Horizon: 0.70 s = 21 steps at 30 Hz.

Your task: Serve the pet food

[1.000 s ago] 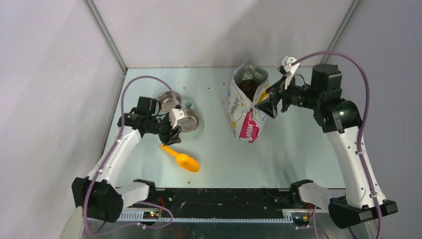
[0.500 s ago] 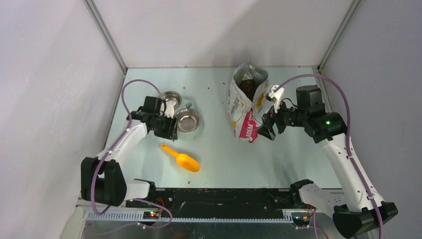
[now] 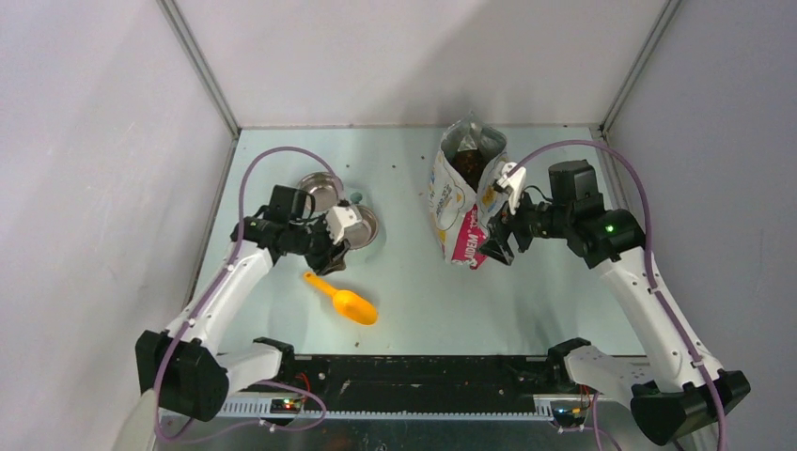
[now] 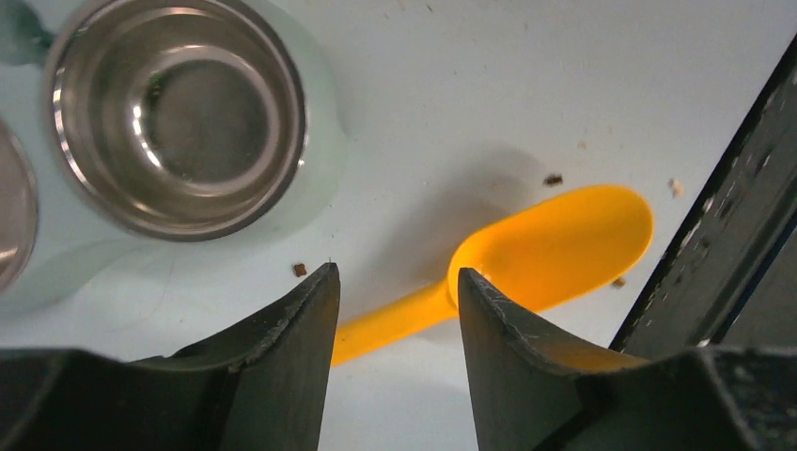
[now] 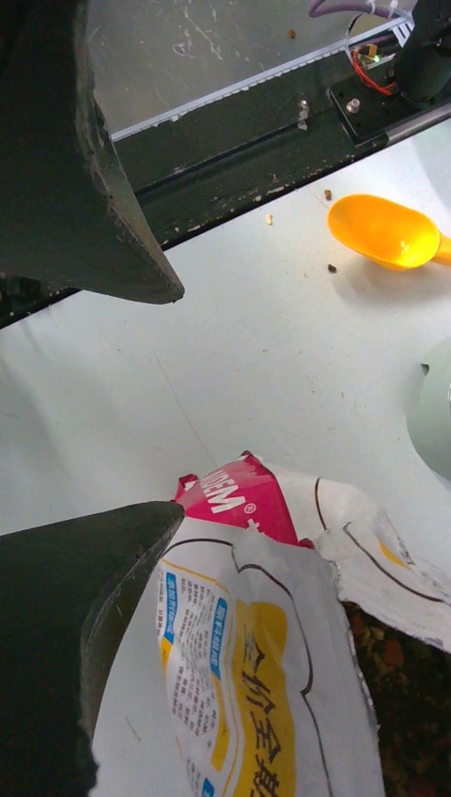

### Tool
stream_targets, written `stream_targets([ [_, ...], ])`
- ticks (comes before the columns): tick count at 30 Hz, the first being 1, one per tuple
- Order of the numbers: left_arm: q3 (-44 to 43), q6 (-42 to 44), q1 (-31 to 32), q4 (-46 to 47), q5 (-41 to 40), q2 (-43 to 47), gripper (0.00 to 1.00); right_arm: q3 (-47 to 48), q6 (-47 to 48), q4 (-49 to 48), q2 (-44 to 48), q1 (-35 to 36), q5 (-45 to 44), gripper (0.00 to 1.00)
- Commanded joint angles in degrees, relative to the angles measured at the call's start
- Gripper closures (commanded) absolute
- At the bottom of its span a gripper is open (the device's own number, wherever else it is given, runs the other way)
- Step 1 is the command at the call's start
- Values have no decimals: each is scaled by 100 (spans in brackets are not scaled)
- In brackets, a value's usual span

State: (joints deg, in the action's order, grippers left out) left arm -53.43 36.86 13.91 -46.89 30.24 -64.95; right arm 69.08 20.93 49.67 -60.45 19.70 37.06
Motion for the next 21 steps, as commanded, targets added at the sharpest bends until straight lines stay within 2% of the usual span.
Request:
stream_targets([
  [1,-45,1754,111,-607,-86,-179,45,10,-56,-314,26,129,1,20],
  [3,72,1886,112,-520,-224,-78,45,11,-28,-288,46,198,-20,22],
  [5,162,1147,101,-8,-616,-4,44,43,-39,-346,35,414,-279,26],
  [6,150,447,89,174,-770,6,44,66,-55,-398,16,636,-584,27],
  [7,127,11,51,526,-1142,12,44,149,-28,-491,-46,757,-695,28],
  [10,-139,-2035,-144,926,-1775,-50,43,347,99,-878,-328,1244,-855,31],
  [12,-353,-3004,-376,982,-1866,-177,43,553,37,-1145,-837,1489,-784,32],
  [17,-677,-4632,-1096,788,-1671,-367,43,1396,-210,-1416,-1882,2113,-301,31],
  [21,-559,-5306,-1634,834,-1595,-142,42,2101,-463,-1146,-2873,2540,-369,29],
])
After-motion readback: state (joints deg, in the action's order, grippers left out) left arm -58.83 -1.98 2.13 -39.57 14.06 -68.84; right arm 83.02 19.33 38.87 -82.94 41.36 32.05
